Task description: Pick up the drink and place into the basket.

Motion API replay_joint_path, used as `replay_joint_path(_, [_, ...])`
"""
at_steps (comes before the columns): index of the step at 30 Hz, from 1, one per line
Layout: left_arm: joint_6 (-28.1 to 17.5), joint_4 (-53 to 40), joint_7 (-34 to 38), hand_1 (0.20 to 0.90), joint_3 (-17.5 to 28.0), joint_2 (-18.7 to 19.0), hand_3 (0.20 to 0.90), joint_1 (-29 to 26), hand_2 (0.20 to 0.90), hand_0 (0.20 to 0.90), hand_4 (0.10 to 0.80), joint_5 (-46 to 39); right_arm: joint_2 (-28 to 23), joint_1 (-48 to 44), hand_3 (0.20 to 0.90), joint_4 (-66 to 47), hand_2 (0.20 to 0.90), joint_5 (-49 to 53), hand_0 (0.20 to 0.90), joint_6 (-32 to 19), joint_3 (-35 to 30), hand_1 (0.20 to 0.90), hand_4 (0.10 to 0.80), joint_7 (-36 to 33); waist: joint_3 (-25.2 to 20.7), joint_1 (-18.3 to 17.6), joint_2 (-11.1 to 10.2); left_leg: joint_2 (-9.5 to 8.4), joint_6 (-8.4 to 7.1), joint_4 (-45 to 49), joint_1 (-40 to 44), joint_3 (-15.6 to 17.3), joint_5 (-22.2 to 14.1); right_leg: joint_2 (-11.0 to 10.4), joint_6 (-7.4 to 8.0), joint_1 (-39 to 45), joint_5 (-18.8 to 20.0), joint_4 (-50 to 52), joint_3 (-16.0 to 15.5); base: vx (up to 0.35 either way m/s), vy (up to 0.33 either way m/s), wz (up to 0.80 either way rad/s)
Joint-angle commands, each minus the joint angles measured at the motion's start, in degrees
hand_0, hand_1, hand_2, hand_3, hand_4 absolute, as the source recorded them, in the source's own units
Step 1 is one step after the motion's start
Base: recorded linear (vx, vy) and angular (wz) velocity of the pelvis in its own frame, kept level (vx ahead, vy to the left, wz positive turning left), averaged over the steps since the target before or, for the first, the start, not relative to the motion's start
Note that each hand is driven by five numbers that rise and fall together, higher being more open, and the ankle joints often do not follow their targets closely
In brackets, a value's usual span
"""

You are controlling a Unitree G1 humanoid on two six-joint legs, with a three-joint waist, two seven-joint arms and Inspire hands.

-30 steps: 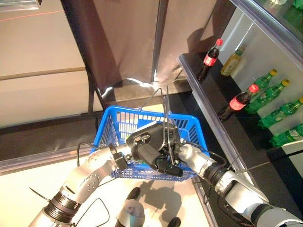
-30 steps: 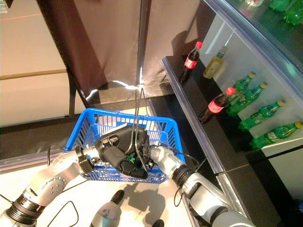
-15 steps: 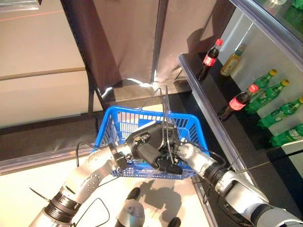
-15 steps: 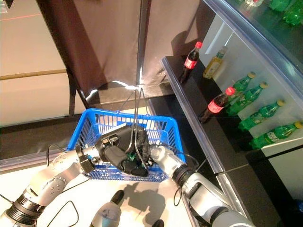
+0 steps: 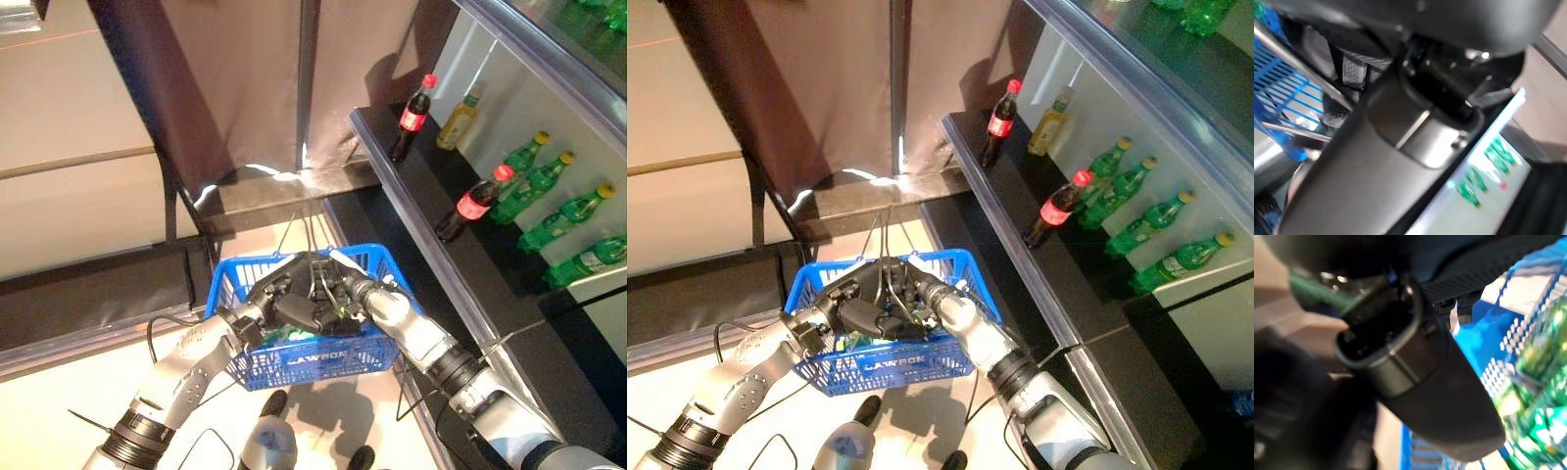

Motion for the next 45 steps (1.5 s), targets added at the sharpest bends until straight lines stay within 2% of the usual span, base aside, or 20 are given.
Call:
replay_joint_path(1, [-19.7,-9.6,-0.9,0.3,7.5,-9.7,0.2,-8.3,0.3,0.3,0.1,-4.6,-0.1,0.7,0.9,-6.2,0.9,1.7,0.9,-7.5,-0.8,0.9,0.8,-3.7,-13.3,-1.5,1.1,0.6,1.88,-0.1,2.2,6.8,-2.2,0.0,-0.88,1.0,-0.8,1.4,2.1,-0.015,0.015,-0.06])
replay_joint_path(5, [-22.5,-7.8,3.0,0.3,8.3,-10.1,0.2,-6.5,0.3,0.3,0.1,-2.7,-1.1,4.0,0.9,-13.4,0.9,2.2,0.9,-9.8,-2.5,0.9,0.8,-4.4,-13.1,-2.8,1.5,0.79,2.0,-0.1,2.2,7.6,-2.3,-0.1,-0.69,0.6,-0.8,1.5,3.1,-0.014,0.011,-0.15])
replay_joint_path(17, [-26.1,-3.4,8.6,0.3,9.9,-10.4,0.2,-4.4,0.3,0.3,0.1,0.1,-2.7,8.1,0.9,-20.1,0.9,2.6,0.9,-14.3,-4.8,0.9,0.8,-5.4,-13.4,-4.6,2.1,1.06,2.04,-0.1,2.2,8.6,-2.6,-0.3,-0.3,-0.1,-0.7,1.3,4.6,-0.01,0.0,-0.1])
replay_joint_path(24, [-29.9,3.8,13.8,0.3,13.7,-10.8,0.2,0.4,0.3,0.3,0.1,5.0,-3.9,15.1,0.9,-22.9,0.9,3.2,0.9,-18.3,-7.1,0.9,0.8,-5.8,-13.8,-6.8,3.0,1.44,1.81,-0.1,2.2,9.2,-2.7,-0.3,-0.09,-0.6,-0.6,1.0,6.1,-0.01,0.014,-0.12])
replay_joint_path(31, [-34.2,11.5,19.8,0.3,17.7,-12.3,0.2,4.7,0.3,0.3,0.1,9.1,-4.4,22.0,0.9,-22.2,0.9,3.0,0.9,-22.2,-10.5,0.9,0.8,-6.2,-13.5,-8.7,3.4,1.61,1.64,-0.1,2.2,9.7,-2.9,-0.3,0.07,-1.0,-0.4,0.7,7.2,-0.013,0.012,-0.12])
replay_joint_path(38, [-35.0,16.8,24.4,0.3,19.9,-12.8,0.2,6.3,0.3,0.3,0.1,13.0,-4.6,25.6,0.9,-20.1,0.9,2.7,0.9,-22.6,-13.0,0.9,0.8,-5.9,-13.5,-10.5,3.7,1.6,1.58,-0.1,2.5,10.0,-3.0,-0.4,0.16,-1.2,-0.2,0.9,8.3,-0.004,0.008,-0.1])
replay_joint_path(42, [-36.0,25.3,26.2,0.3,22.0,-13.0,0.2,7.7,0.3,0.3,0.1,16.2,-4.3,29.7,0.9,-15.0,0.9,1.4,0.9,-22.8,-16.1,0.9,0.8,-5.3,-13.7,-13.1,4.2,1.39,1.77,-0.1,2.6,10.3,-3.4,-0.5,0.27,-1.7,-0.4,1.4,10.3,0.003,0.017,-0.16])
replay_joint_path(45, [-36.0,28.1,26.0,0.3,22.6,-12.9,0.2,8.4,0.3,0.3,0.1,16.9,-4.4,31.2,0.9,-13.6,0.9,1.2,0.9,-22.6,-17.4,0.9,0.8,-4.7,-13.6,-13.9,4.3,1.31,1.87,-0.1,2.7,10.5,-3.5,-0.6,0.36,-1.9,-0.4,1.7,11.0,0.002,0.008,-0.09])
